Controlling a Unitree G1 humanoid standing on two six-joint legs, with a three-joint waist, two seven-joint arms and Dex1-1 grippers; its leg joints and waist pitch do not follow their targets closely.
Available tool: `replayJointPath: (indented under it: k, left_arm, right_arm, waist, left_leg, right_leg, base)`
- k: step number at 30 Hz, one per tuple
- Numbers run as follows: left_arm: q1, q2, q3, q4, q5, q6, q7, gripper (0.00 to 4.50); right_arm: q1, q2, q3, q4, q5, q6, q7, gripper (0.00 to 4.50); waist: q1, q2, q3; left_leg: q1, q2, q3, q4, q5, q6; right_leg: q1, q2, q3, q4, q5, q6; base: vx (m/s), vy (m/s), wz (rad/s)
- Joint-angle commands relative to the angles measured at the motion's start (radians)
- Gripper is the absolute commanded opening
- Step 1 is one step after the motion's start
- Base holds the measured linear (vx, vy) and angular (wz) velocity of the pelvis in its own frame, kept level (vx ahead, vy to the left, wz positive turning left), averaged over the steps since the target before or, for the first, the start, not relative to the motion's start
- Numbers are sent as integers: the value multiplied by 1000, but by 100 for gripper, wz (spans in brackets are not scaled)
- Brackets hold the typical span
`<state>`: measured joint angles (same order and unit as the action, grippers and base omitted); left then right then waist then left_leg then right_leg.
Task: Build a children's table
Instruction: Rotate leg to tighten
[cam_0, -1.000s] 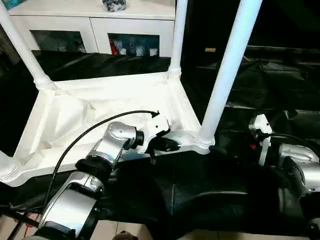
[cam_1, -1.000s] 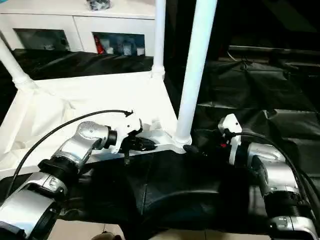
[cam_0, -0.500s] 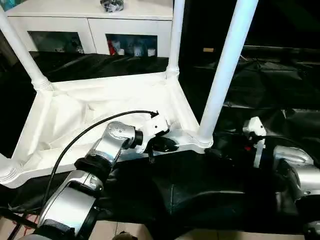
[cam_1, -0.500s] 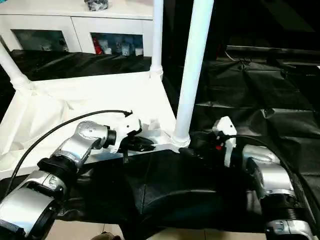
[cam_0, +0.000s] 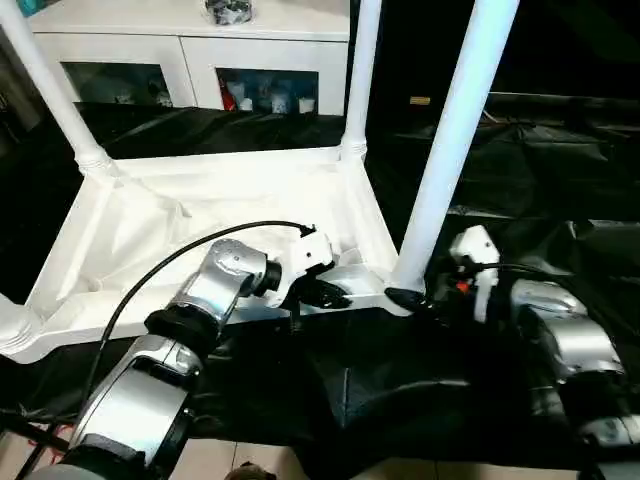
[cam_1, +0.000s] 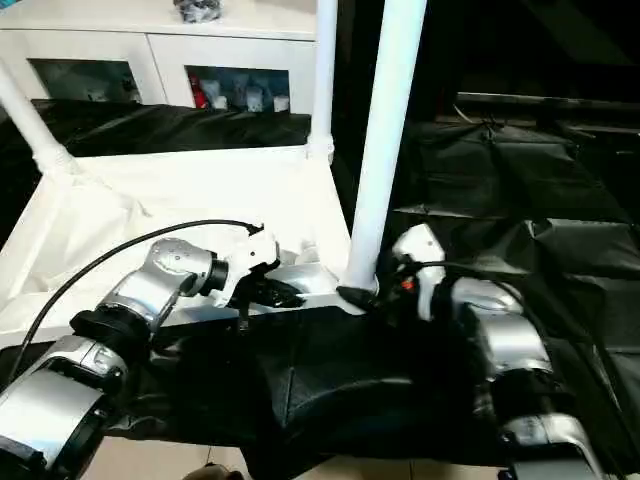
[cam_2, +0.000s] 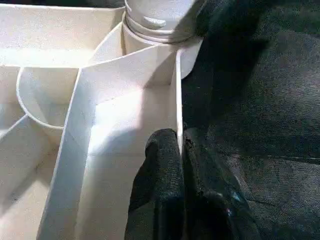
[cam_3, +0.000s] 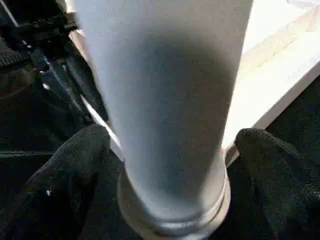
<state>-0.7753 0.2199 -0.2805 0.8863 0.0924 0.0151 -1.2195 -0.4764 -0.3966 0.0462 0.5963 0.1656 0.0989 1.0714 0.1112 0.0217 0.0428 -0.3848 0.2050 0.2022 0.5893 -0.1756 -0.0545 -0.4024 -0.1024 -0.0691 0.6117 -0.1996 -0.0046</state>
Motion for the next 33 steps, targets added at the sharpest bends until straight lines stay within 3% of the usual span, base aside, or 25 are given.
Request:
replayJointPath:
  k: [1, 15, 22, 25, 27, 30, 33]
  left_arm:
    - [7, 2, -13, -14, -2, 1, -23, 1]
    - [13, 10, -7, -22, -10, 10, -28, 0]
    - [9, -1, 13, -8, -15, 24, 23, 0]
    - [0, -28, 30, 11, -14, 43, 101, 0]
    - [-1, -33, 32, 15, -13, 47, 117, 0]
    - [-17, -93, 46, 41, -2, 72, 261, 0]
    - [-30, -135, 58, 55, -6, 87, 333, 0]
  right_arm:
    - [-23, 3, 6, 21, -13, -28, -10, 432]
    - [-60, 28, 22, 91, -12, -50, 17, 310]
    - [-45, 58, 19, 100, -16, -37, -29, 271]
    - [-58, 122, -19, 185, -38, -40, -230, 264]
    - [-61, 132, -23, 200, -42, -38, -264, 263]
    - [-78, 229, -49, 277, -64, -15, -519, 263]
    - [-95, 292, -51, 314, -81, -10, -639, 263]
  waist:
    - [-3, -9, -67]
    - [-3, -8, -67]
    - [-4, -8, -67]
    - [-11, -6, -63]
    - [-20, -5, -62]
    - [-33, 0, -57]
    - [-44, 0, -50]
  left_leg:
    - [21, 30, -12, -60, -155, 76]
    - [21, 30, -12, -58, -147, 88]
    - [21, 30, -12, -59, -150, 84]
    - [22, 29, -14, -66, -194, 50]
    - [24, 28, -16, -69, -221, 30]
    - [26, 28, -17, -75, -256, 11]
    - [33, 24, -19, -81, -324, -14]
  right_leg:
    - [54, -47, 34, -59, -17, -277]
    - [54, -45, 34, -57, -10, -284]
    - [53, -46, 34, -57, -12, -283]
    - [51, -48, 35, -66, -101, -269]
    - [50, -48, 35, -69, -138, -259]
    - [43, -48, 38, -77, -187, -241]
    - [40, -49, 38, -93, -307, -209]
  base:
    - [0, 0, 0]
    - [0, 0, 0]
    - [0, 0, 0]
    - [0, 0, 0]
    - [0, 0, 0]
    - [0, 0, 0]
    - [0, 0, 0]
